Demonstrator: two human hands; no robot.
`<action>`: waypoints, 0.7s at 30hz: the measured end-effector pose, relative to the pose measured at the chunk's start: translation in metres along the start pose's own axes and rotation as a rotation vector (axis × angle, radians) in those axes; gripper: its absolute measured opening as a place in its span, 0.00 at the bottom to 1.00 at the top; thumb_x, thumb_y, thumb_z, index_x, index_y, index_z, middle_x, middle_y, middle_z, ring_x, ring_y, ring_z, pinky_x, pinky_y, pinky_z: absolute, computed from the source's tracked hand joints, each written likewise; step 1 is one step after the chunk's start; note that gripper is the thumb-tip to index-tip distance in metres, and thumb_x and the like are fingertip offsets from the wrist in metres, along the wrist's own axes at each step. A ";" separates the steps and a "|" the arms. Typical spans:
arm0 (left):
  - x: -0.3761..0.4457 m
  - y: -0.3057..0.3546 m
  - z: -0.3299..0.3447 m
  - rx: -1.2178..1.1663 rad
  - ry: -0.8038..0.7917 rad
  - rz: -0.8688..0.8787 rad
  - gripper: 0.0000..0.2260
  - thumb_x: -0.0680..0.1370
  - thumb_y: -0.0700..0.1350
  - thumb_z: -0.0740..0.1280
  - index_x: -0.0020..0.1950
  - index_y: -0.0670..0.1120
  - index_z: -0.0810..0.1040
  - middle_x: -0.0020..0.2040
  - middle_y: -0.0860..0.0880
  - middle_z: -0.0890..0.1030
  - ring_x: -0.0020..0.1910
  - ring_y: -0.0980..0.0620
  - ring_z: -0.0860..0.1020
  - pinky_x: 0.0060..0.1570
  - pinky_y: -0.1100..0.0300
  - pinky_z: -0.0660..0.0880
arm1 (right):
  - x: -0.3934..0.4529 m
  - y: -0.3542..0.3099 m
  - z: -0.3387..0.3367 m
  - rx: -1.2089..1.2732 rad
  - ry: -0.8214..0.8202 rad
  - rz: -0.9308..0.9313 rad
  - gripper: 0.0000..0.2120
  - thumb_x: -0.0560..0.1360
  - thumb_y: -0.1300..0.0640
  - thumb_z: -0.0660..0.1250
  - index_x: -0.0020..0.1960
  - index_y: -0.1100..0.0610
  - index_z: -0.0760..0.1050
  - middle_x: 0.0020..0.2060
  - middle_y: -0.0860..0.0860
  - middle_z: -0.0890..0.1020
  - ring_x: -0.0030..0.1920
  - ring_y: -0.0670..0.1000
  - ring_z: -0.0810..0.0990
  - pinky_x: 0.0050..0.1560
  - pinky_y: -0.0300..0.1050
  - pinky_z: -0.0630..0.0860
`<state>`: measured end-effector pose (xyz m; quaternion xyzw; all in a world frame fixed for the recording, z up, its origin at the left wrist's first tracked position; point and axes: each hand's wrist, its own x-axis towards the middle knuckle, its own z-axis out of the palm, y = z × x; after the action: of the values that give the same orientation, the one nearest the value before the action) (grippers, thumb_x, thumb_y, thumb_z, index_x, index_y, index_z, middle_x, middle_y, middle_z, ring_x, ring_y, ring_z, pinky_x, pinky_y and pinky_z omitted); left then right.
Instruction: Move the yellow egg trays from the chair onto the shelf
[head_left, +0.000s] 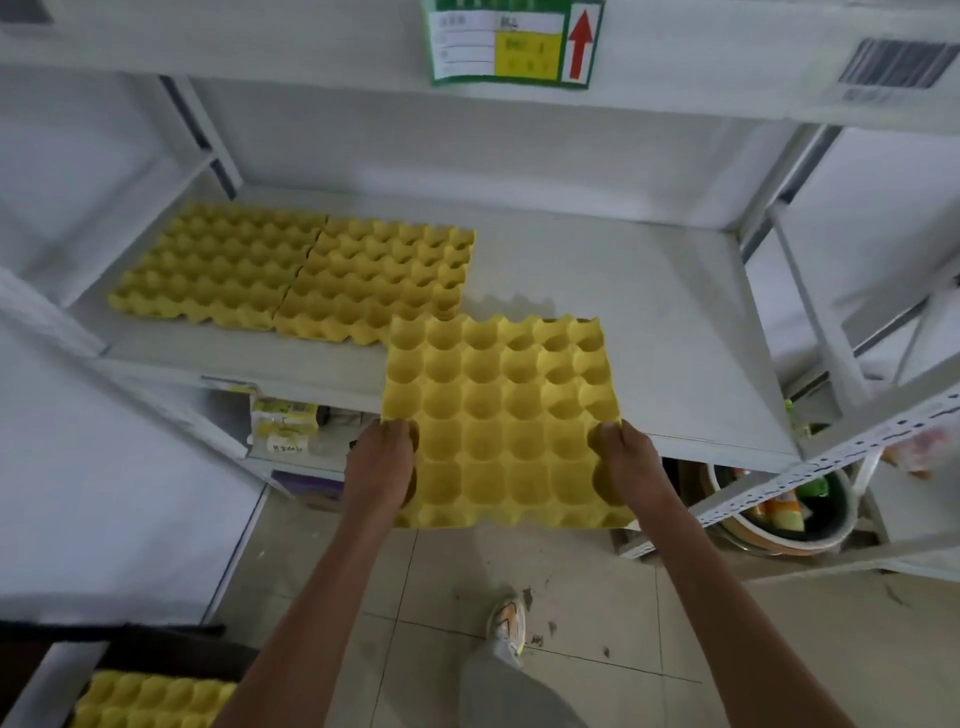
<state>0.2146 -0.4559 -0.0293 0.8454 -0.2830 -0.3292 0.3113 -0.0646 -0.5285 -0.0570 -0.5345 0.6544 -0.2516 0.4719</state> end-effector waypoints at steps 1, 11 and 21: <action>0.009 0.011 0.006 0.005 -0.003 0.029 0.13 0.81 0.50 0.56 0.49 0.44 0.76 0.46 0.47 0.79 0.44 0.46 0.77 0.46 0.48 0.72 | 0.009 -0.002 -0.004 0.044 0.003 0.014 0.16 0.86 0.53 0.56 0.52 0.61 0.78 0.47 0.52 0.82 0.48 0.50 0.79 0.51 0.46 0.73; 0.074 0.086 0.063 -0.043 -0.187 0.148 0.10 0.79 0.53 0.60 0.54 0.49 0.75 0.47 0.53 0.77 0.52 0.45 0.77 0.55 0.48 0.76 | 0.098 0.000 -0.047 0.096 0.158 0.075 0.13 0.84 0.54 0.59 0.50 0.61 0.78 0.50 0.55 0.83 0.53 0.57 0.81 0.62 0.59 0.76; 0.143 0.117 0.052 0.597 0.045 0.741 0.19 0.79 0.48 0.63 0.70 0.47 0.75 0.70 0.44 0.75 0.72 0.41 0.70 0.67 0.43 0.70 | 0.184 -0.009 -0.066 -0.128 0.318 0.164 0.16 0.81 0.49 0.59 0.60 0.56 0.78 0.57 0.61 0.83 0.55 0.64 0.82 0.57 0.63 0.80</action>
<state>0.2335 -0.6471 -0.0314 0.7468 -0.6410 -0.0817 0.1573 -0.1153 -0.7149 -0.0851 -0.4616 0.7769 -0.2514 0.3467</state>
